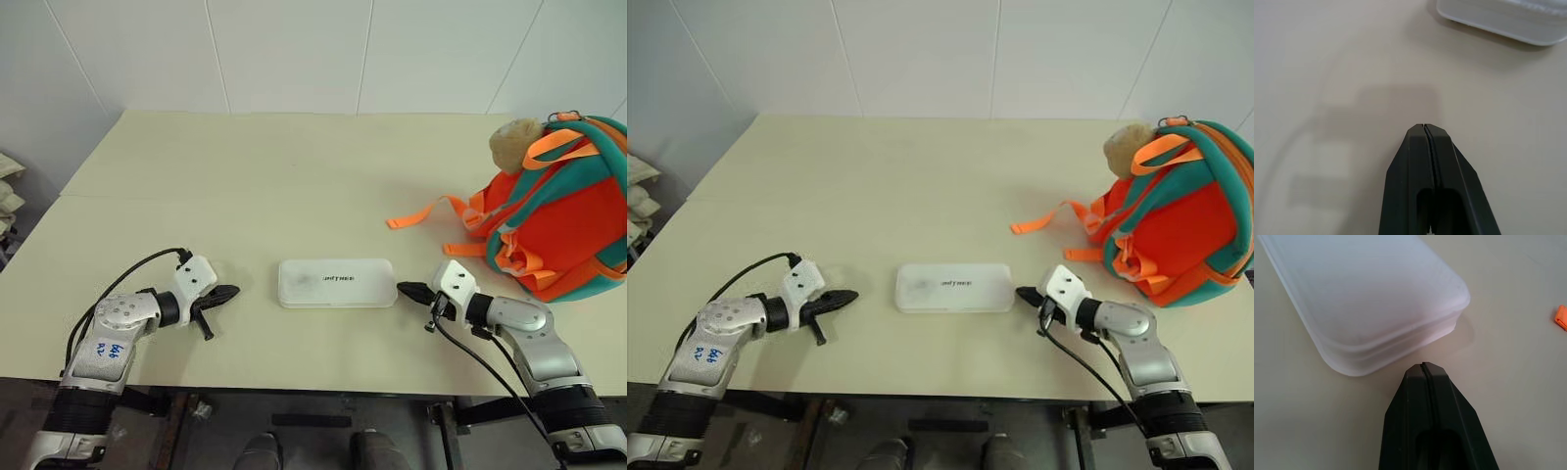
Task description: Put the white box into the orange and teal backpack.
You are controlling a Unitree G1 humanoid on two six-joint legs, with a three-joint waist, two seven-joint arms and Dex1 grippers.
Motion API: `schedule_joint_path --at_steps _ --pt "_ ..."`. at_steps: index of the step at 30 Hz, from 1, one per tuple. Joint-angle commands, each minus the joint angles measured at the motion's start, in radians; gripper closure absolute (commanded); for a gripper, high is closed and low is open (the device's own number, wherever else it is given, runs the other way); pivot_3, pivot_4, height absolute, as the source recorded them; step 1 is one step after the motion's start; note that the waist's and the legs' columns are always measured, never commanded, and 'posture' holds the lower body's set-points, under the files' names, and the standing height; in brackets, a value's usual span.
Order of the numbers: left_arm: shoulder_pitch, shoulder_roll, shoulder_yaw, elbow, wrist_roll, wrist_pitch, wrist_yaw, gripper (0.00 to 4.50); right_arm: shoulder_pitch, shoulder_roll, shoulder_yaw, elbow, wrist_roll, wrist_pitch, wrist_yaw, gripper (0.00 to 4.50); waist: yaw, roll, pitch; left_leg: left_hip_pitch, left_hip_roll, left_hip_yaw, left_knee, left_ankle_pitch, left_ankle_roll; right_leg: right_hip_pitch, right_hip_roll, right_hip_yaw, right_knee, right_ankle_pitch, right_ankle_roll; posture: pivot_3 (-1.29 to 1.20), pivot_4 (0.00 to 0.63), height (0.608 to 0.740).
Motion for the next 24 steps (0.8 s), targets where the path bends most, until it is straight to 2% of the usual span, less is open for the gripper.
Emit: schedule_joint_path --at_steps 1,2,8,13,15,20,24 --pt "-0.045 -0.019 0.048 -0.012 -0.126 0.149 -0.033 4.1 -0.005 -0.048 -0.042 -0.023 0.031 0.009 0.032 3.93 0.0 0.0 0.0 0.0 0.0 0.0 0.0 0.0 0.0 0.0 0.0 0.0 0.0 0.0 0.0 0.0 0.15 0.74" --pt "-0.059 -0.024 0.051 -0.005 -0.148 0.182 -0.039 3.92 -0.006 -0.058 -0.041 -0.028 0.036 0.016 0.044 3.64 0.0 0.0 0.0 0.0 0.0 0.0 0.0 0.0 0.0 0.0 0.0 0.0 0.0 0.0 0.0 0.0 0.15 0.74" --pt "-0.113 -0.013 0.014 0.025 -0.238 0.359 -0.131 2.12 -0.02 -0.123 -0.037 -0.057 0.043 0.065 0.091 1.65 -0.005 0.0 0.0 0.0 0.0 0.0 0.0 0.0 0.0 0.0 0.0 0.0 0.0 0.0 0.0 0.0 0.15 0.74" --pt "-0.169 -0.026 -0.03 0.121 -0.242 0.431 -0.159 0.58 -0.043 -0.142 -0.027 -0.089 0.082 0.124 0.153 0.0 -0.002 0.0 0.0 0.0 0.001 0.0 0.0 0.0 0.0 0.0 0.001 0.0 0.0 0.0 0.0 0.0 0.15 0.74" --pt "-0.196 -0.063 -0.015 0.171 -0.261 0.462 -0.136 0.03 -0.054 -0.133 -0.024 -0.108 0.092 0.148 0.158 0.0 -0.001 0.0 0.0 0.001 0.0 0.0 0.0 0.0 0.0 0.001 0.0 0.0 0.0 0.0 0.0 0.0 0.15 0.74" --pt "-0.274 -0.128 -0.016 0.276 -0.27 0.539 -0.09 0.03 -0.085 -0.121 0.014 -0.119 0.08 0.176 0.176 0.0 0.008 0.0 0.0 0.003 -0.001 -0.001 0.004 0.0 0.0 0.006 0.0 -0.001 -0.001 0.001 0.001 0.0 0.15 0.74" --pt "-0.333 -0.154 -0.035 0.31 -0.321 0.692 -0.133 0.03 -0.105 -0.121 0.055 -0.116 0.073 0.196 0.207 0.0 0.011 0.0 0.0 0.002 -0.002 -0.001 0.007 0.001 0.001 0.007 0.0 -0.001 -0.002 0.002 0.003 0.0 0.15 0.74"
